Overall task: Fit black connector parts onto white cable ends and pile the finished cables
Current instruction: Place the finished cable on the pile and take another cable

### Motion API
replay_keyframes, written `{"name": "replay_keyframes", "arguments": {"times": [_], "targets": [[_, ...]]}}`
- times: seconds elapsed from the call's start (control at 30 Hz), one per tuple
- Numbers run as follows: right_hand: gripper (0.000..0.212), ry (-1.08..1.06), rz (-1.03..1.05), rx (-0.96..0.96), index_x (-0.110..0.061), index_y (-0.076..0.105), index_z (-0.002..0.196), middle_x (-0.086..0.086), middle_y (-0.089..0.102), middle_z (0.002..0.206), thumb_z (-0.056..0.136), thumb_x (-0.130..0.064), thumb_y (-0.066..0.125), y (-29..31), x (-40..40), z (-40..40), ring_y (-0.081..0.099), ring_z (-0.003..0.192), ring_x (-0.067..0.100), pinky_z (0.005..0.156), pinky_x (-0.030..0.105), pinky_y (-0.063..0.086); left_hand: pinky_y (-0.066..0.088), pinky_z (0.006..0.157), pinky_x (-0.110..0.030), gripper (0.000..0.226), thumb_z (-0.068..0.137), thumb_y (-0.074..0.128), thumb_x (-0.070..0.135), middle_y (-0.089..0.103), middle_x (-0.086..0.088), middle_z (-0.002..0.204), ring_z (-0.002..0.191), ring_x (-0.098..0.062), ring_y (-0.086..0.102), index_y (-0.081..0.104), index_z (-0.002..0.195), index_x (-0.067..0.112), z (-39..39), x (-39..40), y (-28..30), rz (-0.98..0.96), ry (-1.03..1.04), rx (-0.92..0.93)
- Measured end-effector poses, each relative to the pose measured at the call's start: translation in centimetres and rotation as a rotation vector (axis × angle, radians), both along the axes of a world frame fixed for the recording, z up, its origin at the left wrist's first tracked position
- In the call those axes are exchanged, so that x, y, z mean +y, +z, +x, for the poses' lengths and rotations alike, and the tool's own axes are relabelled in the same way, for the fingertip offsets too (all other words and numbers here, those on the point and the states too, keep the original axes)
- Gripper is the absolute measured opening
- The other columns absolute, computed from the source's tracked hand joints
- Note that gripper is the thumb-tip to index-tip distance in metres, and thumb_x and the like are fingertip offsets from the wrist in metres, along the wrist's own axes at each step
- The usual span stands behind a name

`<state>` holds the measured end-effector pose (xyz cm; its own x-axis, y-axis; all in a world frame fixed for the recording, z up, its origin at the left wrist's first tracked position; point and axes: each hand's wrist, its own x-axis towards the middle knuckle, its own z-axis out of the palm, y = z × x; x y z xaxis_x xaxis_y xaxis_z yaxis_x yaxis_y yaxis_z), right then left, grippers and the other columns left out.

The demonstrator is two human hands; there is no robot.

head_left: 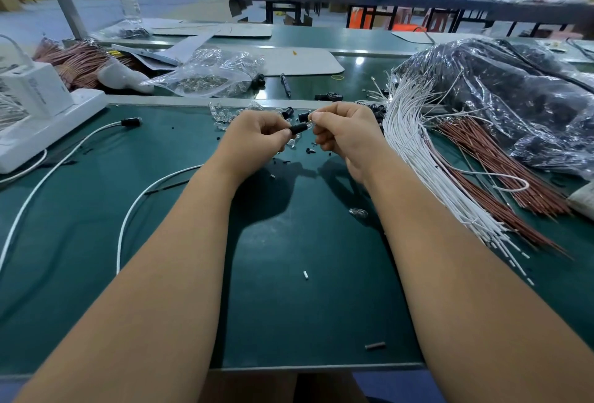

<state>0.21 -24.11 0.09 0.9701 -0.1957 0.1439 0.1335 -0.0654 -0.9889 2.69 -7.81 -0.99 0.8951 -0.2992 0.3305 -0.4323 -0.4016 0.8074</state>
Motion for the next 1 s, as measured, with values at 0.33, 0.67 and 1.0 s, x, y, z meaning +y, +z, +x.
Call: {"name": "replay_keyframes", "arguments": {"times": [0.33,0.67,1.0], "targets": [[0.013,0.005,0.033,-0.006,-0.008,0.063,0.078,0.004,0.06,0.065,0.09,-0.004,0.062,0.0,-0.2,0.0,0.055,0.053,0.01,0.051,0.019,0.047,0.033,0.049,-0.004,0.015,0.091,0.062,0.014,0.058,0.0,0.061,0.046,0.006,0.048,0.073,0.087,0.004,-0.2,0.0,0.1,0.012,-0.001,-0.011],[0.008,0.015,-0.116,-0.056,-0.004,0.064,0.083,0.006,0.062,0.067,0.091,-0.004,0.063,-0.1,-0.2,-0.1,0.057,0.054,0.009,0.052,0.02,0.048,0.037,0.053,-0.012,0.011,0.09,0.064,0.014,0.06,0.001,0.061,0.054,-0.005,0.046,0.072,0.085,0.008,-0.1,0.0,0.1,0.019,0.0,-0.041],[0.019,0.018,-0.069,-0.01,-0.008,0.058,0.076,0.007,0.06,0.065,0.093,-0.001,0.058,-1.1,0.3,-0.1,0.055,0.05,0.01,0.048,0.019,0.046,0.032,0.048,-0.01,0.011,0.088,0.068,0.016,0.063,0.005,0.058,0.046,-0.001,0.04,0.073,0.078,0.016,0.5,0.4,-0.6,0.035,-0.046,-0.067]]}}
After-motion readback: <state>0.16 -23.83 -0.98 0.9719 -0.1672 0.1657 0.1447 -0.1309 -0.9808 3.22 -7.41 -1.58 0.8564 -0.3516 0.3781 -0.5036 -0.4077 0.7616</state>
